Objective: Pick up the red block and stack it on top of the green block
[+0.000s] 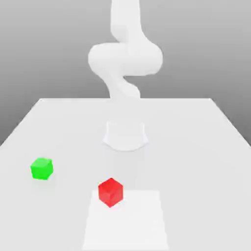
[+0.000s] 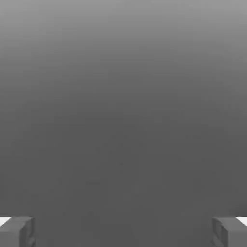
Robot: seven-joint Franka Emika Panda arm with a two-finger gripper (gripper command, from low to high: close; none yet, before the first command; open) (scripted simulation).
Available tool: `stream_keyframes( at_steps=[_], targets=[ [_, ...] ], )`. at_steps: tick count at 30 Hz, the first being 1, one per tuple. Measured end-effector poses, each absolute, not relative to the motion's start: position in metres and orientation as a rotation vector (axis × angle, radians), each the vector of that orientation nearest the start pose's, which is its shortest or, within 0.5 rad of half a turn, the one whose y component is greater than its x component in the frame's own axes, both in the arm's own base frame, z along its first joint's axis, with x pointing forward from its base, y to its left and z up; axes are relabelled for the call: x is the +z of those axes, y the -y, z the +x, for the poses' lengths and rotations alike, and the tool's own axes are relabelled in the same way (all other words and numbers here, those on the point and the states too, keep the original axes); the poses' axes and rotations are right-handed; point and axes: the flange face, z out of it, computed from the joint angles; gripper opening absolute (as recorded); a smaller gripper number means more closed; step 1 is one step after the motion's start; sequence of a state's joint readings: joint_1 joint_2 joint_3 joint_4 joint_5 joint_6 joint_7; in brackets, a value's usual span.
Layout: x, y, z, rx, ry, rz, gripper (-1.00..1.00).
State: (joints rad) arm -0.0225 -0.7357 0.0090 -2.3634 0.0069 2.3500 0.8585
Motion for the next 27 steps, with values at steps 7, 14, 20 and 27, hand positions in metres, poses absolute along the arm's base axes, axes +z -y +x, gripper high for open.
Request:
stream_keyframes(
  at_steps=[7, 14, 20, 27],
  targets=[
    [0.487, 0.021, 0.42, -0.593, -1.531, -2.418, 0.0],
    [0.31, 0.037, 0.39, -0.238, -1.955, -2.319, 0.0],
    [0.186, 0.044, 0.341, -0.009, -2.231, -2.207, 0.0],
    [0.145, 0.042, 0.338, 0.0, -2.233, -2.209, -1.0]
  ],
)
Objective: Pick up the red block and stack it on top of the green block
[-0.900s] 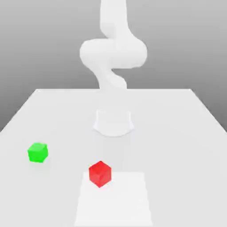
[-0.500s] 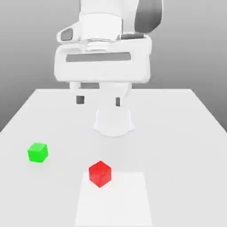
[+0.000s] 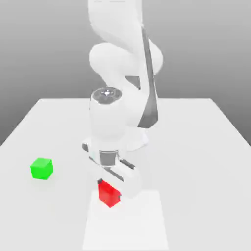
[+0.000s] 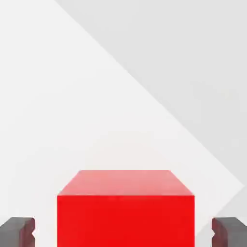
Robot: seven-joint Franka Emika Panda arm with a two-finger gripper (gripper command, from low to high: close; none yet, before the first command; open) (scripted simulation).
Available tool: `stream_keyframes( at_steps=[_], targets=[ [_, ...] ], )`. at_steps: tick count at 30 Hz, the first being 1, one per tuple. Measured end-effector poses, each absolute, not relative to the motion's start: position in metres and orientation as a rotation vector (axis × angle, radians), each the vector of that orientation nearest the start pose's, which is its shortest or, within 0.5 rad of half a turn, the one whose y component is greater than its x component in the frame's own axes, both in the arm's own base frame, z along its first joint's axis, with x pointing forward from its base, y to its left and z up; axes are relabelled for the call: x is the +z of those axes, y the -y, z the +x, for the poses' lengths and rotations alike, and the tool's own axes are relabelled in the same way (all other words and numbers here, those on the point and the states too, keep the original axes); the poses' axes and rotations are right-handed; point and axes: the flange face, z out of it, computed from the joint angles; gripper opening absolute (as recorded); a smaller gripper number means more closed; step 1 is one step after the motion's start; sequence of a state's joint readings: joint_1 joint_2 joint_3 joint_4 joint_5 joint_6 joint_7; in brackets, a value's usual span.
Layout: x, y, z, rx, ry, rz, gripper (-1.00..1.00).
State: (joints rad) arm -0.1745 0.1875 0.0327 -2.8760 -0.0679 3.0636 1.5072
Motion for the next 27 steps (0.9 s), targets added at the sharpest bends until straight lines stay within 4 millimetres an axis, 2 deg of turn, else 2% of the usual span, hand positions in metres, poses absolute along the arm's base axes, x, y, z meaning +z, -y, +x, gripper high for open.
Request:
stream_keyframes(
  at_steps=[5, 12, 13, 17, 20, 23, 27],
  targets=[
    [0.146, 0.042, 0.338, -0.002, -2.233, -2.208, -1.0],
    [0.199, 0.041, 0.338, -0.003, -2.231, -2.212, -1.0],
    [0.205, 0.048, 0.337, -0.003, -2.25, -2.193, -1.0],
    [0.219, 0.108, 0.324, -0.006, -2.398, -2.033, -1.0],
    [0.227, 0.159, 0.304, -0.008, -2.52, -1.881, -1.0],
    [0.235, 0.206, 0.276, -0.006, -2.633, -1.72, -1.0],
    [0.244, 0.261, 0.226, -0.003, -2.765, -1.493, -1.0]
  ],
)
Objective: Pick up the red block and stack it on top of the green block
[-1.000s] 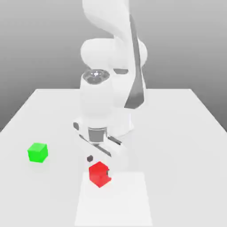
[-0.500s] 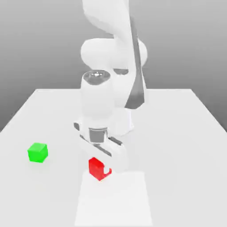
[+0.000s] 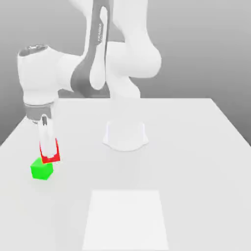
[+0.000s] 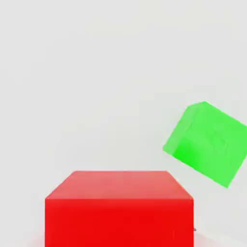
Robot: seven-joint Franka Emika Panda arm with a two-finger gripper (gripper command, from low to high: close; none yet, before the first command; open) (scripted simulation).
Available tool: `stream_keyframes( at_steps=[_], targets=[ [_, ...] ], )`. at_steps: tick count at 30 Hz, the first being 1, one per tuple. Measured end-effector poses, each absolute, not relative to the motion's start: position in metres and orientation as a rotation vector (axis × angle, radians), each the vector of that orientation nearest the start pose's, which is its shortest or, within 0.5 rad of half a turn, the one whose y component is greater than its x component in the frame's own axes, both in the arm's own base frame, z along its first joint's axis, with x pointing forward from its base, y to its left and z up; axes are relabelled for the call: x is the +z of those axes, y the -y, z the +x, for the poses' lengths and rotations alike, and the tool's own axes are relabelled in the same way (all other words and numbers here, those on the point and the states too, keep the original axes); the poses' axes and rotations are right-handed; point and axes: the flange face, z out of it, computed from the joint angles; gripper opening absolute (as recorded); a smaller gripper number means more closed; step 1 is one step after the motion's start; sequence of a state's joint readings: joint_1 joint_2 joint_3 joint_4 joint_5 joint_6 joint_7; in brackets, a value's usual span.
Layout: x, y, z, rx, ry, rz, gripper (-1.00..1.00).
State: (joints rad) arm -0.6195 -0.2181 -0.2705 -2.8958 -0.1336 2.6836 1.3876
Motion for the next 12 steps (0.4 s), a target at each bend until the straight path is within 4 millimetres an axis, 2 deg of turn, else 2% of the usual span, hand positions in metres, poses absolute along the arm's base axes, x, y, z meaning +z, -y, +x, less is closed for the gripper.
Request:
stream_keyframes(
  at_steps=[2, 8, 9, 12],
  targets=[
    [0.238, 0.274, 0.213, -0.002, -2.793, -1.434, -1.0],
    [0.188, 0.276, 0.21, 0.0, -2.798, -1.423, -1.0],
    [0.183, 0.276, 0.21, -0.001, -2.799, -1.423, 1.0],
    [0.183, 0.276, 0.21, -0.001, -2.799, -1.422, 1.0]
  ],
)
